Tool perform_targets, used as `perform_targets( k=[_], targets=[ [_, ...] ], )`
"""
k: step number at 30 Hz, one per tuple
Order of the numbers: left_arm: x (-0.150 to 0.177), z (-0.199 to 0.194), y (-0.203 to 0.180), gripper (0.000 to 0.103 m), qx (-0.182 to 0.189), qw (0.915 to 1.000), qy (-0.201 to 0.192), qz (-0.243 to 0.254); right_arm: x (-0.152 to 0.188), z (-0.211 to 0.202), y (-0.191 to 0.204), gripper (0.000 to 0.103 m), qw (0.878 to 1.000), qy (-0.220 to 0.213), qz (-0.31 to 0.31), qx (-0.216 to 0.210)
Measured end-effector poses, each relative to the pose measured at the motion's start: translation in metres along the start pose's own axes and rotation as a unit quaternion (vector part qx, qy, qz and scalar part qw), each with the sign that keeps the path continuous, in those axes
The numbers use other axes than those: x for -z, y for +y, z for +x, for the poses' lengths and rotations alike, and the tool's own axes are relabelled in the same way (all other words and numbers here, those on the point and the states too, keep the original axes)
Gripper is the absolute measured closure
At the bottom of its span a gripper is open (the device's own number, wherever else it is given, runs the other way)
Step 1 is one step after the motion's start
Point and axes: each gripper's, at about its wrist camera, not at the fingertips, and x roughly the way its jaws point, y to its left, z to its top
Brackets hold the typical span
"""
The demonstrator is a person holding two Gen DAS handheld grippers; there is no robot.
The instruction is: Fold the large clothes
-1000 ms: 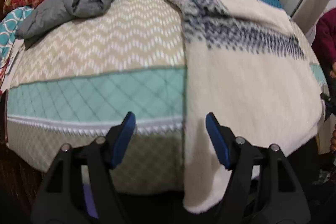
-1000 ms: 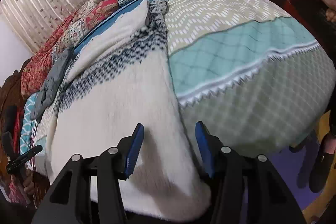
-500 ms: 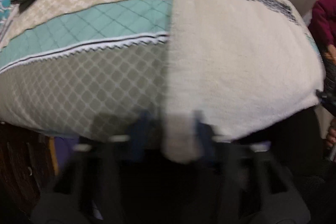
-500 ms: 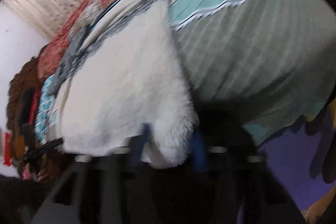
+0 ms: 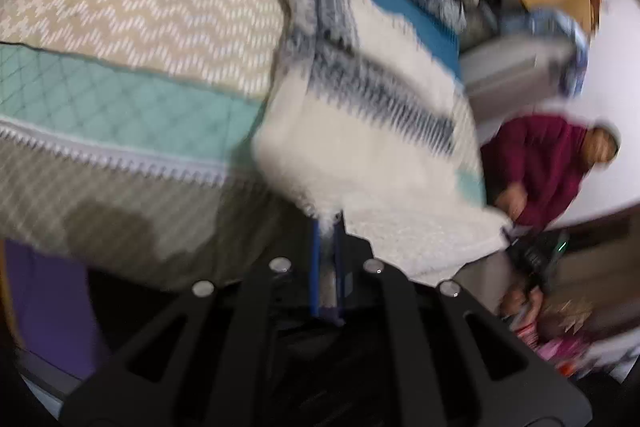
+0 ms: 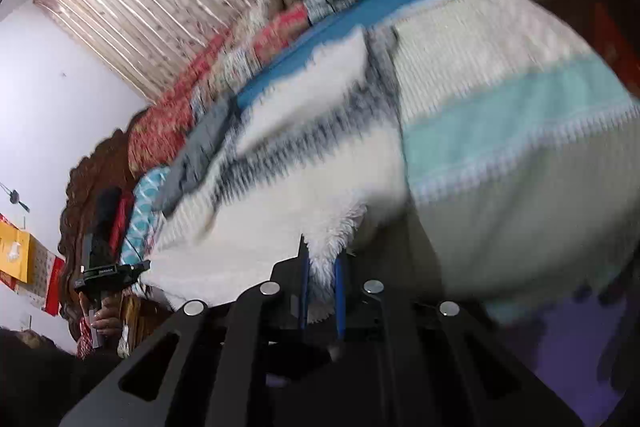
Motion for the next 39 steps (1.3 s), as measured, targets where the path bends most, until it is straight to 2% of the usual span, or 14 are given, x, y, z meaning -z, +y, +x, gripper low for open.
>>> perform_targets(
  k=[3,6,9,11,12,13,18,21,23,26,31,34,37,39],
  targets=[
    [-0.049,0.010,-0.002,0.097,0.008,0.9986,-0.011,-0.050,-0.050,0.026,0.002,0.103,1.000,-0.010,0.004,-0.011],
    [-0.100,0.038,-0.008,0.092,-0.022,0.9964,-0.019,-0.079,-0.103,0.072,-0.007,0.103,1.000,-0.012,0.007,0.022],
    [-0.147,0.075,0.003,0.057,-0.106,0.9896,-0.022,-0.095,-0.143,0.126,-0.047,0.099,0.993,-0.004,0.068,0.096],
    [-0.166,0.098,0.016,0.057,-0.185,0.9774,-0.016,-0.101,-0.150,0.150,-0.087,0.099,0.985,0.009,0.144,0.093],
    [-0.169,0.103,0.022,0.057,-0.199,0.9738,-0.009,-0.110,-0.149,0.152,-0.099,0.099,0.982,0.002,0.172,0.082],
    [-0.172,0.102,0.028,0.057,-0.184,0.9753,-0.010,-0.122,-0.146,0.149,-0.105,0.097,0.980,-0.013,0.184,0.071],
    [-0.162,0.072,0.020,0.057,-0.169,0.9817,-0.055,-0.069,-0.128,0.108,-0.093,0.071,0.980,-0.090,0.172,0.048],
    [-0.146,0.064,-0.009,0.055,-0.168,0.9829,-0.072,0.021,-0.109,0.081,-0.046,0.059,0.991,-0.116,0.063,0.023],
    [-0.134,0.073,-0.032,0.045,-0.175,0.9773,-0.067,0.098,-0.096,0.091,-0.006,0.059,0.997,-0.074,-0.016,0.017],
    [-0.119,0.094,-0.049,0.045,-0.196,0.9658,-0.042,0.164,-0.061,0.129,0.043,0.060,0.996,0.029,-0.075,-0.028],
    [-0.100,0.084,-0.043,0.045,-0.161,0.9757,-0.053,0.139,-0.026,0.213,0.103,0.066,0.977,0.160,-0.133,-0.048],
    [-0.090,0.072,-0.035,0.045,-0.159,0.9766,-0.059,0.132,-0.050,0.259,0.123,0.066,0.973,0.167,-0.151,-0.045],
    [-0.090,0.068,-0.030,0.045,-0.173,0.9750,-0.063,0.124,-0.108,0.292,0.129,0.066,0.982,0.087,-0.168,0.025],
    [-0.093,0.066,-0.030,0.045,-0.174,0.9755,-0.065,0.118,-0.139,0.300,0.117,0.066,0.989,0.067,-0.124,0.043]
  ],
)
